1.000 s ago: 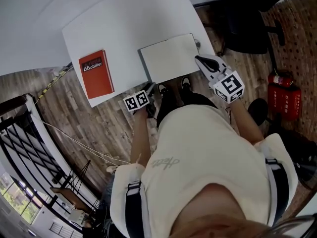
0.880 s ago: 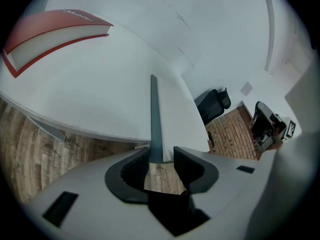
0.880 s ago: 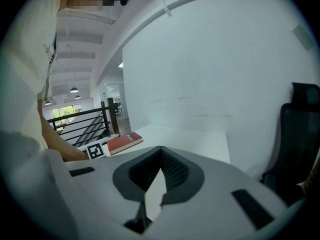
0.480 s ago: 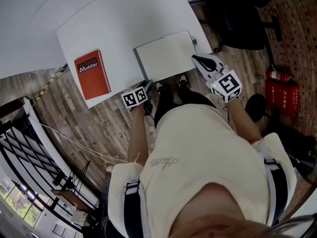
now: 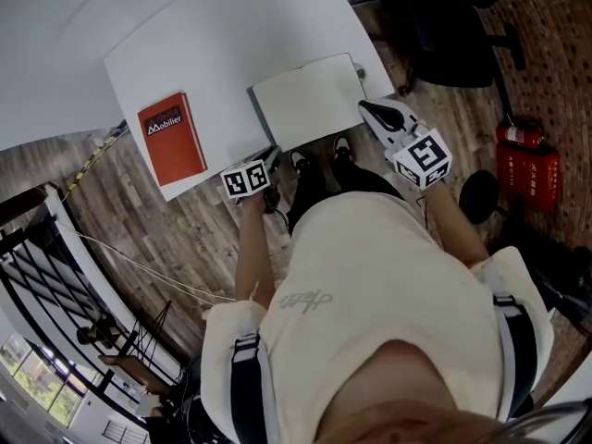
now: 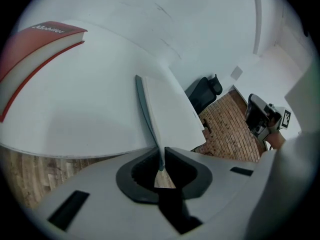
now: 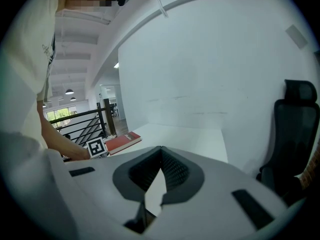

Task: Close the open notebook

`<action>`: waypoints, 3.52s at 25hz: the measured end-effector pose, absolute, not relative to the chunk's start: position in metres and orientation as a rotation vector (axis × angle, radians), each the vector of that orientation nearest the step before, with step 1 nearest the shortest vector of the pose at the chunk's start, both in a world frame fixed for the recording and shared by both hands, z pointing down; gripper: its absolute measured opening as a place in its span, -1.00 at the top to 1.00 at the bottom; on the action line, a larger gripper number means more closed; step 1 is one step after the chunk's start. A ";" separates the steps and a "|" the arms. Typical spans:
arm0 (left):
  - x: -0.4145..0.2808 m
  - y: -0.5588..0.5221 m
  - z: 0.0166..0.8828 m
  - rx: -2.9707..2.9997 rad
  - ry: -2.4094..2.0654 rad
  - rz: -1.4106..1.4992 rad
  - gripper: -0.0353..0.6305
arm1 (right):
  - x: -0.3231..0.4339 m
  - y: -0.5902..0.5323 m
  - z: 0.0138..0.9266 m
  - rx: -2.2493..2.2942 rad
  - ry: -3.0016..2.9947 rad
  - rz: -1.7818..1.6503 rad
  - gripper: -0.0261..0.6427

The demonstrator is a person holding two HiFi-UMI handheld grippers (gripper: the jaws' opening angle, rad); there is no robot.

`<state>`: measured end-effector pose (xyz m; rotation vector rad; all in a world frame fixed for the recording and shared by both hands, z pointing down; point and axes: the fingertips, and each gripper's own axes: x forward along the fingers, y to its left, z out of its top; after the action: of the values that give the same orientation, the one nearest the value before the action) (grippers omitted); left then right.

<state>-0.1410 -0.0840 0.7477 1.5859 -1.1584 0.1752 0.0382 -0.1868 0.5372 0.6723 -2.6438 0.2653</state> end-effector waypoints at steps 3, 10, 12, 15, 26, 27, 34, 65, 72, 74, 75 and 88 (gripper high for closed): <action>-0.142 -0.084 0.739 1.621 -1.167 0.191 0.75 | 0.032 -0.185 0.532 0.674 -2.652 0.269 0.90; -0.132 -0.094 0.684 1.740 -1.184 0.136 0.76 | 0.022 -0.185 0.520 0.669 -2.706 0.246 0.90; -0.123 -0.099 0.668 1.779 -1.189 0.136 0.76 | 0.023 -0.185 0.518 0.672 -2.725 0.237 0.90; -0.113 -0.105 0.649 1.832 -1.194 0.153 0.76 | 0.025 -0.185 0.513 0.685 -2.749 0.226 0.90; -0.077 -0.124 0.617 1.932 -1.200 0.232 0.75 | 0.067 -0.181 0.510 0.769 -2.759 0.270 0.90; -0.074 -0.125 0.615 1.940 -1.202 0.241 0.75 | 0.071 -0.181 0.511 0.772 -2.755 0.268 0.90; -0.047 -0.137 0.604 1.959 -1.191 0.222 0.75 | 0.094 -0.181 0.519 0.764 -2.742 0.268 0.90; 0.055 -0.177 0.630 1.959 -1.128 0.269 0.78 | 0.156 -0.213 0.576 0.771 -2.724 0.387 0.90; 0.076 -0.180 0.613 1.996 -1.050 0.253 0.77 | 0.153 -0.226 0.572 0.748 -2.744 0.387 0.90; 0.079 -0.183 0.607 2.002 -1.040 0.215 0.77 | 0.151 -0.231 0.570 0.739 -2.752 0.381 0.90; 0.078 -0.184 0.605 2.001 -1.053 0.209 0.77 | 0.150 -0.232 0.569 0.732 -2.755 0.381 0.90; -0.028 -0.180 0.591 1.828 -1.447 0.026 0.81 | 0.114 -0.233 0.557 0.589 -2.787 0.351 0.90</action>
<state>-0.0276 -0.1795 0.5912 1.8279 -1.4474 0.0262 0.1135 -0.2331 0.5566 0.5890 -2.7872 0.3512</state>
